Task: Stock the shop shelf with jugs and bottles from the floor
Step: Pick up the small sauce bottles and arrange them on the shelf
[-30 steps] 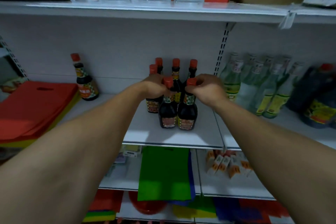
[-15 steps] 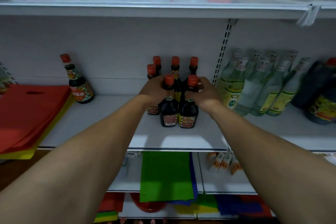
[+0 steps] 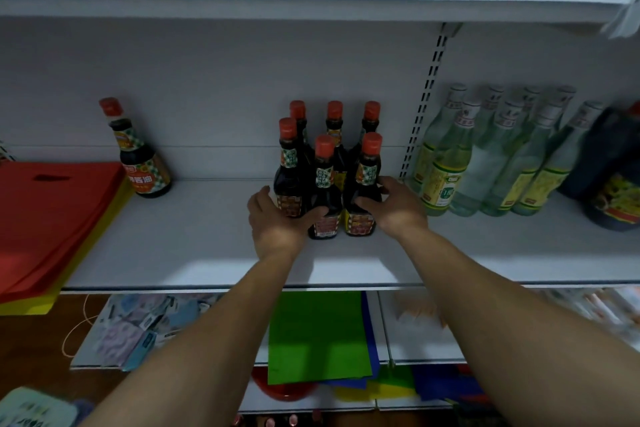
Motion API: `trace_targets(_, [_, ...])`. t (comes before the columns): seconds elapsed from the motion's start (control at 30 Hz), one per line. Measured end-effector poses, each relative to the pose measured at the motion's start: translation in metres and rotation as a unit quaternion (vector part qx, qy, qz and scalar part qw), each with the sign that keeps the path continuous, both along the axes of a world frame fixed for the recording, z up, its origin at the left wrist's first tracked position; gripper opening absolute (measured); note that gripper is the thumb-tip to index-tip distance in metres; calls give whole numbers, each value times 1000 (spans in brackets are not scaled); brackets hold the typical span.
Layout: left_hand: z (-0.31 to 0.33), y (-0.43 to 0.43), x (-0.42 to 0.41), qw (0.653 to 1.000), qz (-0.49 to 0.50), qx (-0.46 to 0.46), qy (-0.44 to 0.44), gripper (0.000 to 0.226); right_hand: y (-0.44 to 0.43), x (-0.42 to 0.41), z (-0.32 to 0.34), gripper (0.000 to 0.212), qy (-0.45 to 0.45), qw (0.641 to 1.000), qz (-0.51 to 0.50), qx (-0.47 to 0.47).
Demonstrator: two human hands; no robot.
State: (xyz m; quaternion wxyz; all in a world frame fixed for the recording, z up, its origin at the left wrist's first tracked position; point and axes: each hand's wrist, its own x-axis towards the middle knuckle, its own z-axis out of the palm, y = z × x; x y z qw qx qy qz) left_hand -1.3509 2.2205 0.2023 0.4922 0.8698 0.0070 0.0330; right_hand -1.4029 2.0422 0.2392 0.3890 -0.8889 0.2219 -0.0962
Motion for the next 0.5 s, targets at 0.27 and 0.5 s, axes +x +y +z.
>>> trace_targets(0.27, [-1, -4, 32, 998, -39, -21, 51, 127, -7, 21, -7, 53, -15, 1000, -20, 2])
trace_targets(0.5, [-13, -22, 35, 998, -3, -58, 1, 107, -12, 35, -14, 61, -17, 999, -30, 8])
